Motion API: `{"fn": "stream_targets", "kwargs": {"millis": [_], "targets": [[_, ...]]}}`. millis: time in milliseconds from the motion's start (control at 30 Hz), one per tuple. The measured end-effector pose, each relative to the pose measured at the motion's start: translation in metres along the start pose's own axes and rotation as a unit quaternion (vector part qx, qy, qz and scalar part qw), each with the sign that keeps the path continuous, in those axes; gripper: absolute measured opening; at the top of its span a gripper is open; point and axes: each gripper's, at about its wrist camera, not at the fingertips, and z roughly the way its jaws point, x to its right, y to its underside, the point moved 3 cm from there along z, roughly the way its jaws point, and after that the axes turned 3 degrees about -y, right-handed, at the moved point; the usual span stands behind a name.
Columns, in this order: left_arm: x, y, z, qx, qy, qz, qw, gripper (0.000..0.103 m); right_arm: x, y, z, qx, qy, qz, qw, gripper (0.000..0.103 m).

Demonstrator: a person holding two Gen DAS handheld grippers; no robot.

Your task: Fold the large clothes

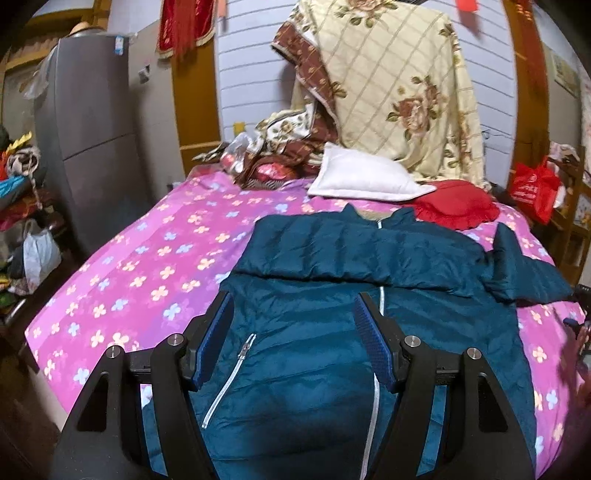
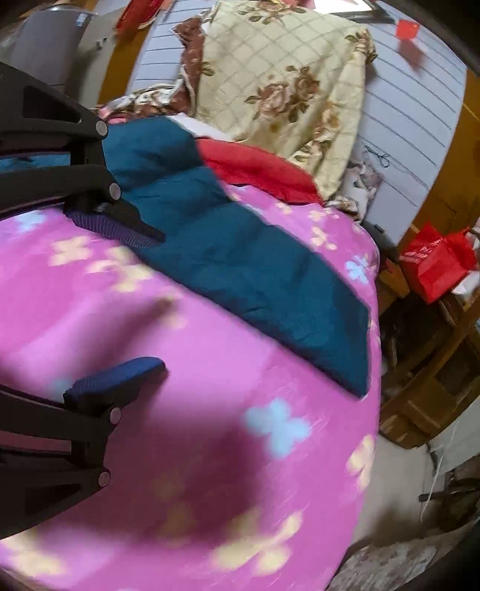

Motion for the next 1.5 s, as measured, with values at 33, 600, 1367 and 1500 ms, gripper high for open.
{"fn": "stream_targets", "kwargs": {"millis": [33, 600, 1367, 1500], "targets": [[-0.001, 0.000, 0.002, -0.003, -0.002, -0.002, 1.0000, 0.067, 0.000, -0.006, 0.004, 0.003, 0.002, -0.003, 1.000, 0.060], [-0.031, 0.011, -0.014, 0.009, -0.053, 0.027, 0.9982, 0.067, -0.081, -0.050, -0.053, 0.087, 0.063, -0.157, 0.982, 0.004], [-0.196, 0.066, -0.033, 0.022, -0.031, -0.094, 0.9949, 0.067, -0.455, 0.394, 0.026, -0.035, -0.046, -0.542, 0.839, 0.001], [-0.216, 0.076, -0.022, 0.009, -0.034, -0.106, 0.9938, 0.067, -0.427, 0.443, 0.066, -0.095, -0.029, -0.521, 0.848, 0.001]]}}
